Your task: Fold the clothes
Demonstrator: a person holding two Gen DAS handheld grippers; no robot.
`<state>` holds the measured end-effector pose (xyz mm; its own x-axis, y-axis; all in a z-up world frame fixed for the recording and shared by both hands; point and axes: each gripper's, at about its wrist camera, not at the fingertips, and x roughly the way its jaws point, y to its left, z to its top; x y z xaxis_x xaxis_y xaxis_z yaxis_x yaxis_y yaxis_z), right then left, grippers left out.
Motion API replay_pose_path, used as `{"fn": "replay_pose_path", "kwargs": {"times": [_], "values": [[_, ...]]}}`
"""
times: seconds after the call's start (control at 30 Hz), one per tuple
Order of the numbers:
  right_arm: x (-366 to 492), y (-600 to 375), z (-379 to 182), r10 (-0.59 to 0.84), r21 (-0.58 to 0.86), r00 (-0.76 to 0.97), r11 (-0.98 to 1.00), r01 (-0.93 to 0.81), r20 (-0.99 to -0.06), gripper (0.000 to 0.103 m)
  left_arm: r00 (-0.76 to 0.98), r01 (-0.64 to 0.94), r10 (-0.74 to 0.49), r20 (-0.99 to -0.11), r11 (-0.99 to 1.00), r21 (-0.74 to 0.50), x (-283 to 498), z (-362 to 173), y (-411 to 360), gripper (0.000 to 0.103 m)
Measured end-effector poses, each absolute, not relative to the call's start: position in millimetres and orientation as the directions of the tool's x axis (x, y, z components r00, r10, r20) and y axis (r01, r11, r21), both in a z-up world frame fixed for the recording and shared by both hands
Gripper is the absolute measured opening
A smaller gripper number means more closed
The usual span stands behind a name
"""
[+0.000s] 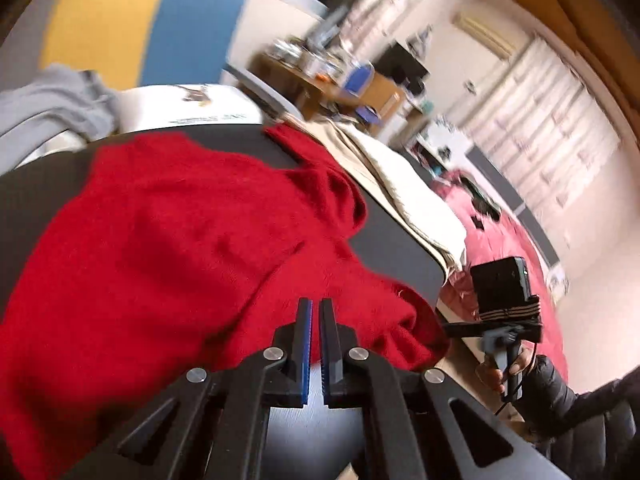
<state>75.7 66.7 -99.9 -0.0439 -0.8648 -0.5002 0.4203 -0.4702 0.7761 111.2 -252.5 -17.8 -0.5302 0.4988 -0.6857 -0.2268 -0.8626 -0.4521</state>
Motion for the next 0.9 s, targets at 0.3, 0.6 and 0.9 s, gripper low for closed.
{"fn": "replay_pose_path", "kwargs": {"times": [0.3,0.6,0.9], "values": [[110,22,-112,-0.816,0.760,0.104,-0.472,0.446,-0.568,0.103,-0.594,-0.242,0.405,-0.695,-0.914,-0.326,116,0,-273,0.050],[109,23,-121,-0.828,0.767,0.082,-0.471,0.435,-0.555,0.103,-0.279,-0.481,0.463,-0.841,-0.826,-0.295,-4,-43,-181,0.054],[100,36,-124,-0.874,0.829,0.098,-0.408,0.383,-0.476,0.103,0.018,-0.530,0.503,-0.864,-0.728,-0.435,-41,-91,-148,0.053]]}}
